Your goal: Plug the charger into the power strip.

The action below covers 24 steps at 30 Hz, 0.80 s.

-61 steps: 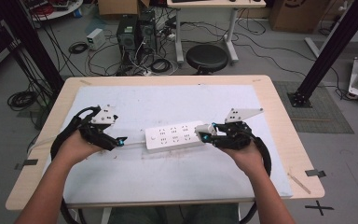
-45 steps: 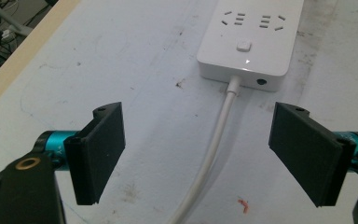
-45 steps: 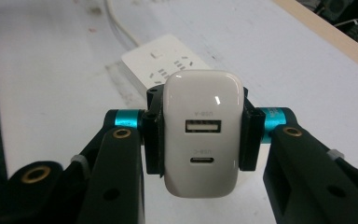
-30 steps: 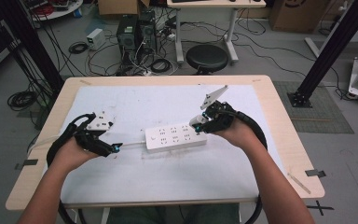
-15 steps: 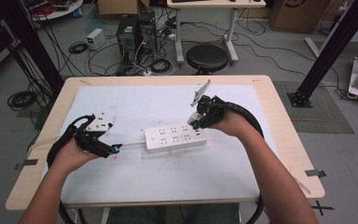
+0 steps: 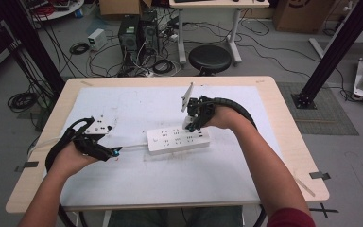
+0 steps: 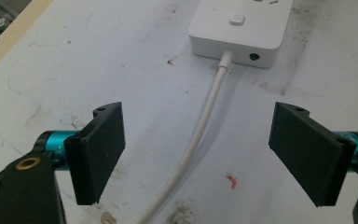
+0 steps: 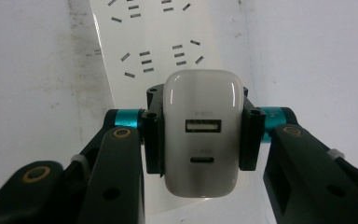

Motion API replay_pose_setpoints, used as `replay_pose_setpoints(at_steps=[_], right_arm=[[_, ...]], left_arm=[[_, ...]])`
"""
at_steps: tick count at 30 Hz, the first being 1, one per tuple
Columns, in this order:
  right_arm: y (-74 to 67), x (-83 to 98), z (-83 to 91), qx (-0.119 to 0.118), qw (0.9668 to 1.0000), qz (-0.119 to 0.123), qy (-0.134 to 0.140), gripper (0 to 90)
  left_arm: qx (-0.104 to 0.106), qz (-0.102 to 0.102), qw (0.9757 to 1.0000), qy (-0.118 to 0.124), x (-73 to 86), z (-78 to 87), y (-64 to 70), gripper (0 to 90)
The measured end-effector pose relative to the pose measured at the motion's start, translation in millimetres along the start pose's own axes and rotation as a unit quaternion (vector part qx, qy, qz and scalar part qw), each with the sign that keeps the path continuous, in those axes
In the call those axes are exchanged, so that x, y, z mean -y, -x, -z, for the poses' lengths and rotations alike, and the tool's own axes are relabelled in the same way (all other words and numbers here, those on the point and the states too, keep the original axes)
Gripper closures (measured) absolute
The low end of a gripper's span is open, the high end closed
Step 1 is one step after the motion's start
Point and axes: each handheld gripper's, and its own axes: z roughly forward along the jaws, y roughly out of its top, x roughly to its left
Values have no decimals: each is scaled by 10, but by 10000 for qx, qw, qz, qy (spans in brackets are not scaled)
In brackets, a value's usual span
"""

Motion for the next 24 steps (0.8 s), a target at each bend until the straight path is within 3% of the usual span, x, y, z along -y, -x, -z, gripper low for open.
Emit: replay_pose_setpoints(at_steps=[8,24], right_arm=[[107,-85,-99,-304,9984,379,-305,632],[191,-130,-187,-514,9954,570,-582,633]], left_arm=[[-8,62,10000,-8,43,-2,-26,185],[3,131,9999,-27,85,-31,-76,185]])
